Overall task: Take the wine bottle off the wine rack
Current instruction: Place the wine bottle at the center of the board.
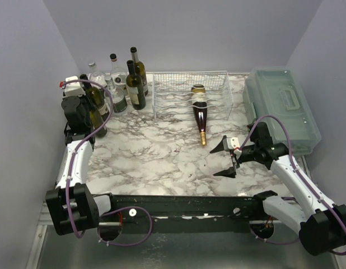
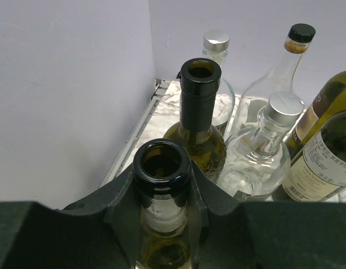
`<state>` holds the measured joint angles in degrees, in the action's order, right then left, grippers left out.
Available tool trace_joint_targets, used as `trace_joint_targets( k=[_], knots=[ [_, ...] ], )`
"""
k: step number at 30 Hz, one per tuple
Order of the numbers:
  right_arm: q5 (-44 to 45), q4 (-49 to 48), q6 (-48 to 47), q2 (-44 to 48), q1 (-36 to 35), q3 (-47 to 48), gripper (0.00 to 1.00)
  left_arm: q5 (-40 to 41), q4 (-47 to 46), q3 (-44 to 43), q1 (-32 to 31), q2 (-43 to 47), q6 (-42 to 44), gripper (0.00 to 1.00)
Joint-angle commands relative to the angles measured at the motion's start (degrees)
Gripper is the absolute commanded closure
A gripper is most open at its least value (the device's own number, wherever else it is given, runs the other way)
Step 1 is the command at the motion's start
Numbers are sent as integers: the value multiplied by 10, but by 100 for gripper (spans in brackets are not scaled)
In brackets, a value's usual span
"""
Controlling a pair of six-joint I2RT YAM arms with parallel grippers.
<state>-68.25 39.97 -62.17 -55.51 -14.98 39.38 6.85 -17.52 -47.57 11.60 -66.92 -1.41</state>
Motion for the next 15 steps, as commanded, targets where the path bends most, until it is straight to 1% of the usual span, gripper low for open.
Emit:
trace_joint_targets(
  k=[1,6,9,14,15],
  knots=[
    [4,12,-10,-3,2,16,6,4,-69,-39,11,-7,-1,100],
    [6,12,-11,-4,3,16,6,-6,-69,-38,17,-18,-11,99],
    [6,12,-11,-4,3,16,5,-9,-69,-38,17,-21,-14,86],
    [7,11,-11,-4,3,16,5,-4,-69,-33,18,-23,-18,70],
    [7,12,-11,-5,3,16,5,-4,-69,-32,18,-24,-20,66]
  ],
)
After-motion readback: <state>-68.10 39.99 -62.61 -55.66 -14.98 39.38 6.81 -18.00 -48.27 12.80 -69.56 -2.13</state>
